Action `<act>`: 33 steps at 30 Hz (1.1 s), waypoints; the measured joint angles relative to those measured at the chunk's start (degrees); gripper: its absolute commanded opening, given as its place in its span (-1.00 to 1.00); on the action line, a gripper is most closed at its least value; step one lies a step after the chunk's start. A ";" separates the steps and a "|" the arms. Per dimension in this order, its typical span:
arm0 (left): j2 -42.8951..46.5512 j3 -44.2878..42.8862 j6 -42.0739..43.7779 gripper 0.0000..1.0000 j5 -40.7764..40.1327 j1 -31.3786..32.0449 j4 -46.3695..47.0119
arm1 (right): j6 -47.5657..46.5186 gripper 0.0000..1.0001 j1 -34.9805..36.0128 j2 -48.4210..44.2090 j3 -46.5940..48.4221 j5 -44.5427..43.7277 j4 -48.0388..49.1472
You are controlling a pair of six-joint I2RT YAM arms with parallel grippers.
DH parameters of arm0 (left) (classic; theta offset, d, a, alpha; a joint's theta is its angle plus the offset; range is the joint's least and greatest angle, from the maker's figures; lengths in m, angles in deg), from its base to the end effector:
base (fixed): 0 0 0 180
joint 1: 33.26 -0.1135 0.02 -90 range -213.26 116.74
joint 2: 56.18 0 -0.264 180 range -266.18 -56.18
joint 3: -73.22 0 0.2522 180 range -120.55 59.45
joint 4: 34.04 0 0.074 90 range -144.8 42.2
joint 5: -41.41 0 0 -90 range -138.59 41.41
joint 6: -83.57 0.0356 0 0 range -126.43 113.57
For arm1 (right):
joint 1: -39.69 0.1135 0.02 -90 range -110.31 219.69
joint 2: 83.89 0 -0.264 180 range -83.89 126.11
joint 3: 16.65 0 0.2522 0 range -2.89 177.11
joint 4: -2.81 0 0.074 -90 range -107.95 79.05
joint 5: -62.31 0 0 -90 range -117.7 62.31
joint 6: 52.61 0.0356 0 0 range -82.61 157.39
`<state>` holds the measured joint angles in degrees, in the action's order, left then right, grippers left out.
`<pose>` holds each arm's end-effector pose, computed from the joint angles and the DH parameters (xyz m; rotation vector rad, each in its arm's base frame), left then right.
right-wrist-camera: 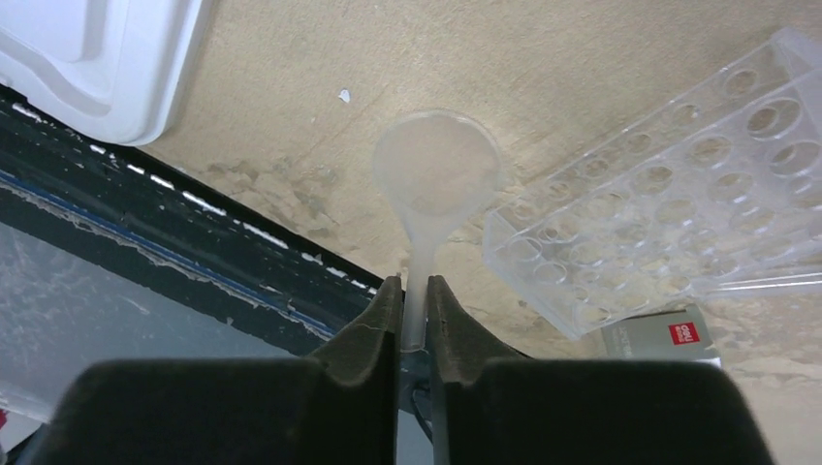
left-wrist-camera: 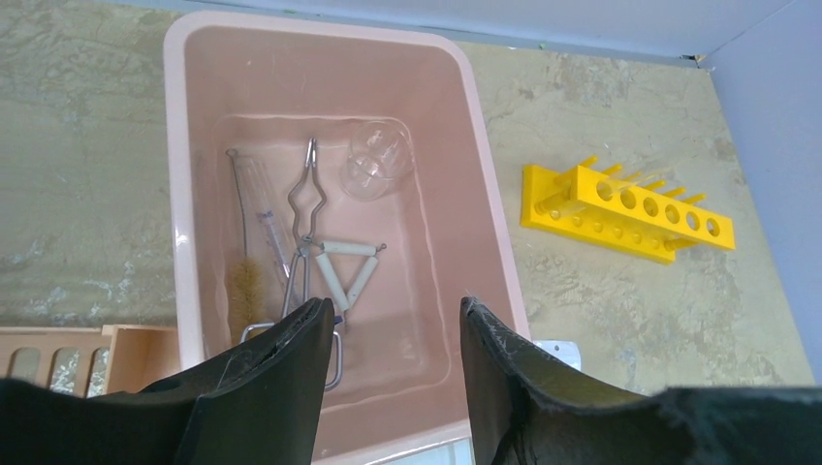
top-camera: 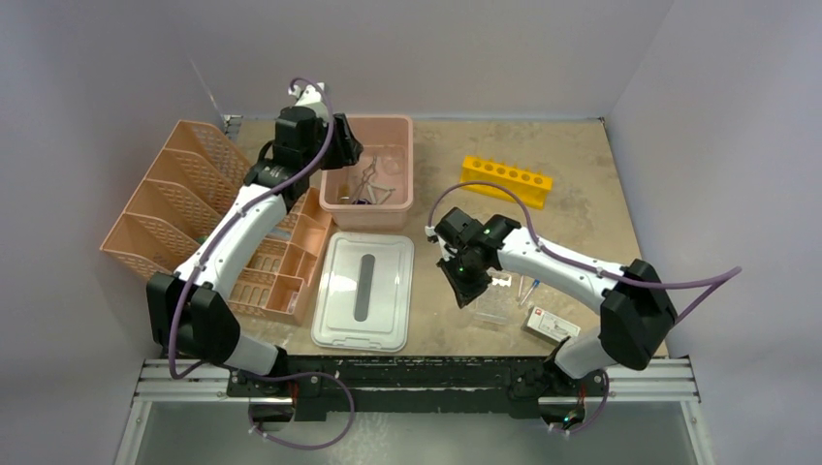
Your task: Organize the chemistry lab equipment
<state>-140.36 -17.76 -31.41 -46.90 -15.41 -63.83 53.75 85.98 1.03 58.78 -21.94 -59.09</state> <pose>0.3276 -0.1066 0.3632 -0.1053 2.0055 -0.5130 0.1911 0.2051 0.2312 -0.7700 2.7887 0.3705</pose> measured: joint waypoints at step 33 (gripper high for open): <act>3.48 12.33 -21.49 0.36 13.94 0.00 21.99 | 2.80 -1.00 -21.86 0.68 24.46 18.58 34.80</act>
<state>-136.89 -5.43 -52.89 -32.95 -15.41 -41.85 56.55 64.12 1.71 83.24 -3.36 -24.30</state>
